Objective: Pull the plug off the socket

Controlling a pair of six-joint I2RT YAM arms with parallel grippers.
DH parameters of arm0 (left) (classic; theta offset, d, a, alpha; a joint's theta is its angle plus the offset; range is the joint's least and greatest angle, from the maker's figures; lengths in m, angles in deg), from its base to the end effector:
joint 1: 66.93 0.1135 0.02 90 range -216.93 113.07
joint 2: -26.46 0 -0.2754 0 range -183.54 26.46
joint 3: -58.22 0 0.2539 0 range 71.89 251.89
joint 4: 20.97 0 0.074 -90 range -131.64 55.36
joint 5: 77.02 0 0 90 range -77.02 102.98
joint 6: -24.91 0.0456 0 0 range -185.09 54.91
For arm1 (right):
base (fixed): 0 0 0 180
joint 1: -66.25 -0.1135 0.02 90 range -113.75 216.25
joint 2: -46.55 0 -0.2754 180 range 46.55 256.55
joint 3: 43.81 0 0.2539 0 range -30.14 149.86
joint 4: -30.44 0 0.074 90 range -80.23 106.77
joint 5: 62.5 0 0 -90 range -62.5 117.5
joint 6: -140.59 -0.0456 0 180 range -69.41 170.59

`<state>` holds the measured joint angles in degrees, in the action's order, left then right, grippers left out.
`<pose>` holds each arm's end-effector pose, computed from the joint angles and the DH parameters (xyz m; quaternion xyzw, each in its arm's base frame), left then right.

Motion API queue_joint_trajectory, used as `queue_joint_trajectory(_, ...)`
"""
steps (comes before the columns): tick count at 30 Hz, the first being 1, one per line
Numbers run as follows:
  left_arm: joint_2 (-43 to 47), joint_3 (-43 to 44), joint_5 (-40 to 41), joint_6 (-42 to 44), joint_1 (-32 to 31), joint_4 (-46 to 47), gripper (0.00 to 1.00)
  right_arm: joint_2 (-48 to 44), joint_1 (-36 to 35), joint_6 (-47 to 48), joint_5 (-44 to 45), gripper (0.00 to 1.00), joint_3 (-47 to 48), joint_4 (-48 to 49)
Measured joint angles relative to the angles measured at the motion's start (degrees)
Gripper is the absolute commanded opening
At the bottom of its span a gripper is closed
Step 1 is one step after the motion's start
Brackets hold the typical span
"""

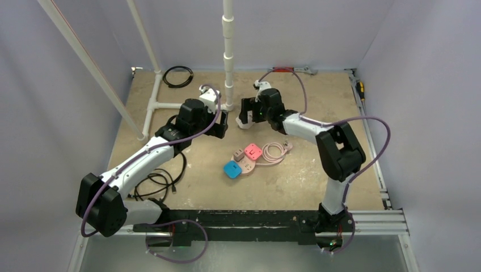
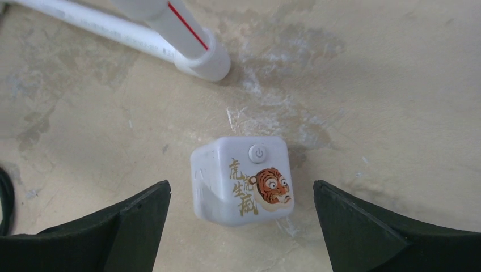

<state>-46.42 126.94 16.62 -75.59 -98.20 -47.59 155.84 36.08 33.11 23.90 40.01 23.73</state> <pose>0.2535 -0.1506 0.2971 0.1412 0.8576 -0.1503 0.4712 0.3801 0.2243 0.2006 -0.1118 0.8679 0.2203 0.4309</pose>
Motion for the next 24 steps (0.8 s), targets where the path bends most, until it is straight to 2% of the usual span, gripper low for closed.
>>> queue_joint_trajectory(6,0.0,0.0,-4.3,0.0,0.0,0.0,0.91,-11.8,0.1,0.7,2.9,0.99,-4.1,-0.6)
queue_joint_trajectory(12,0.0,-0.6,-12.2,1.0,-0.7,0.0,0.9,-25.2,0.2,0.4,2.0,0.98,-10.0,-2.0)
queue_joint_trajectory(18,-0.9,-1.7,-17.7,2.9,-4.7,-2.4,0.9,-37.8,0.2,-1.7,-7.2,0.95,-22.8,-3.3)
queue_joint_trajectory(24,-7.3,-1.7,-18.5,3.8,-6.1,-5.4,0.85,-39.2,0.2,-2.4,-12.9,0.94,-29.0,-4.8)
